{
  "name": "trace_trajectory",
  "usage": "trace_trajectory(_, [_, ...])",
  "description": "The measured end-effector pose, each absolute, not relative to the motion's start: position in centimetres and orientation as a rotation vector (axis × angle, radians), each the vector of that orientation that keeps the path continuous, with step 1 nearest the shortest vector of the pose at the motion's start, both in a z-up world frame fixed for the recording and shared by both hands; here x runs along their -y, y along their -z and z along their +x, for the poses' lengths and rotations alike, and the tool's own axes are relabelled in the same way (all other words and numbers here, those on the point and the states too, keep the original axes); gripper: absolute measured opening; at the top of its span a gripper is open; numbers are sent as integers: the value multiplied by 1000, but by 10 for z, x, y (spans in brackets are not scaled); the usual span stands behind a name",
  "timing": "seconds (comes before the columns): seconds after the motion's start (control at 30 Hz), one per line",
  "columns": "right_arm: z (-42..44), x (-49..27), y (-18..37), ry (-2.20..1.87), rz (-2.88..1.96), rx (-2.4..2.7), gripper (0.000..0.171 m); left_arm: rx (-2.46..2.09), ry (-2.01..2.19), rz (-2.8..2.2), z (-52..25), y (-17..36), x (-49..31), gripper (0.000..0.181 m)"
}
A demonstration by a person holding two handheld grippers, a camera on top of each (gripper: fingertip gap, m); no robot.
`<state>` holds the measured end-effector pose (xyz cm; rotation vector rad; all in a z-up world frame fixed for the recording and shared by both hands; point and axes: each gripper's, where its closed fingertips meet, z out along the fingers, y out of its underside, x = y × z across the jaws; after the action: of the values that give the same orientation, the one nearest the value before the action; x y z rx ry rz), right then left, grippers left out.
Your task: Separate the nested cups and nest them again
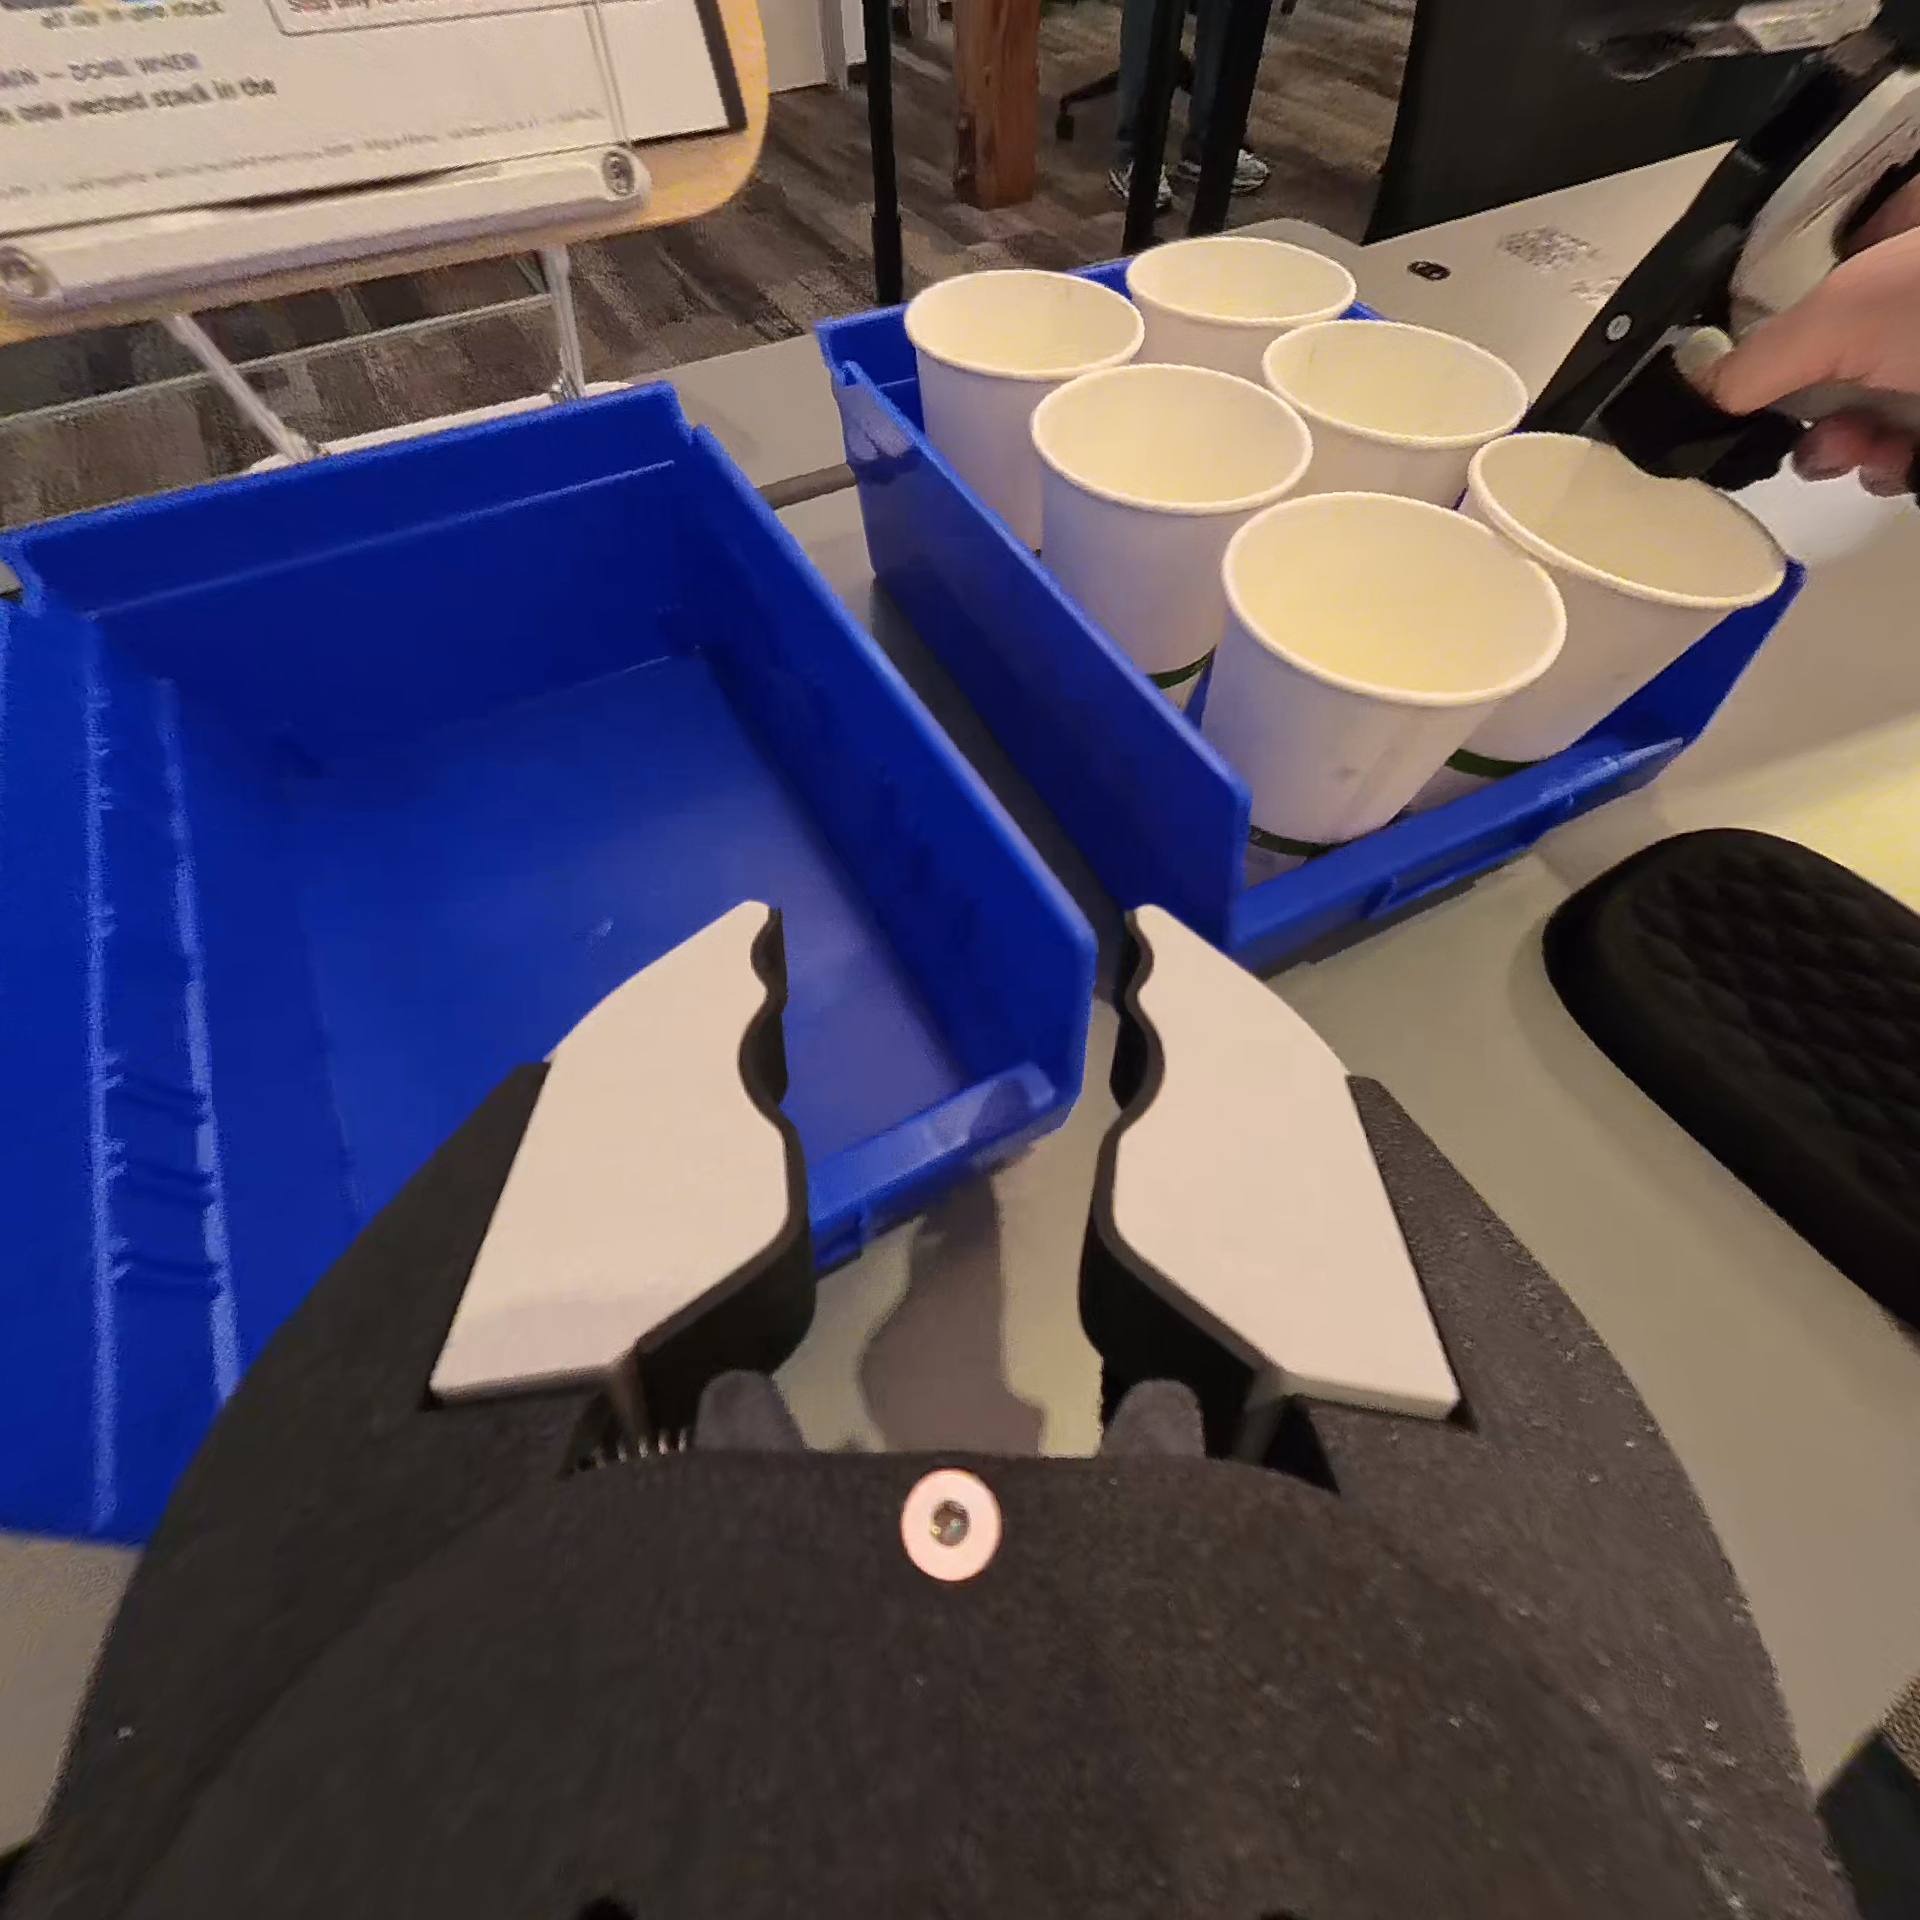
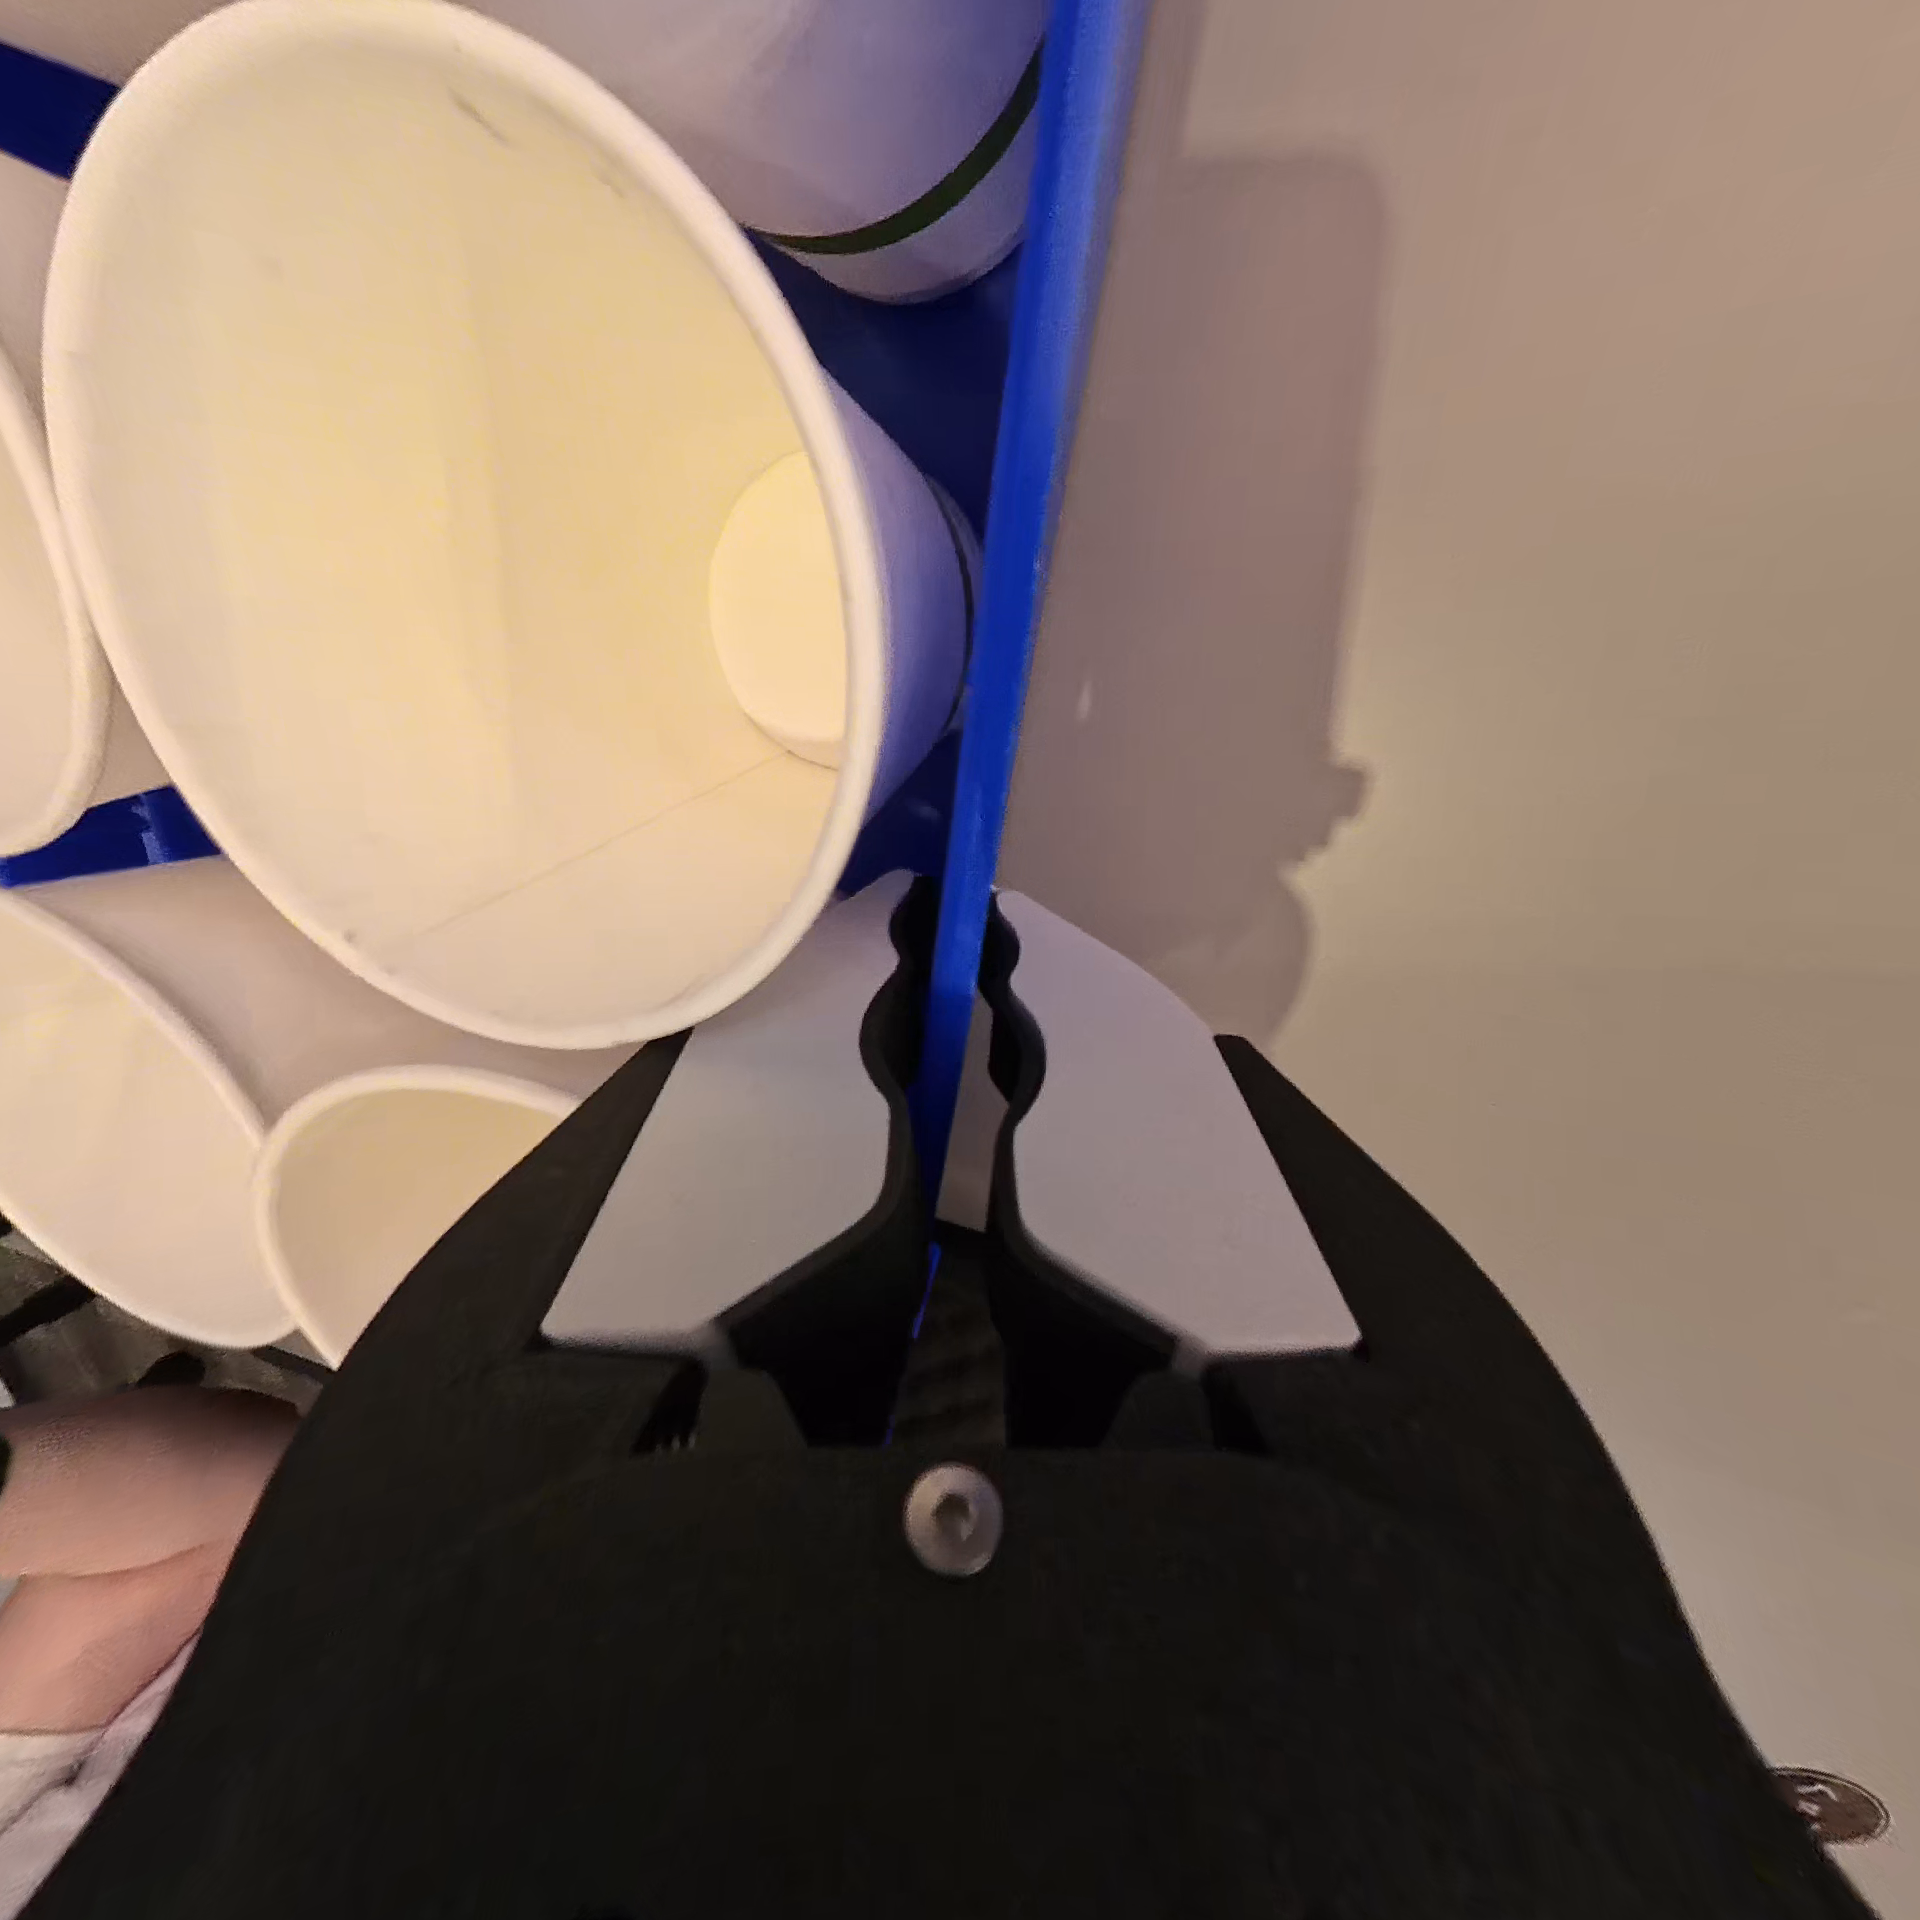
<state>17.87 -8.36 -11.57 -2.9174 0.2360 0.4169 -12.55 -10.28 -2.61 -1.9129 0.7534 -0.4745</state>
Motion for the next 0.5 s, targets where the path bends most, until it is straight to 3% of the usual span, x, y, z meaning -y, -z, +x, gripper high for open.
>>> trace_trajectory(0.5, [197, 93, 104, -571, -2851, -239, 7, -639, 445, -1983, -223, 38, 100, 59])
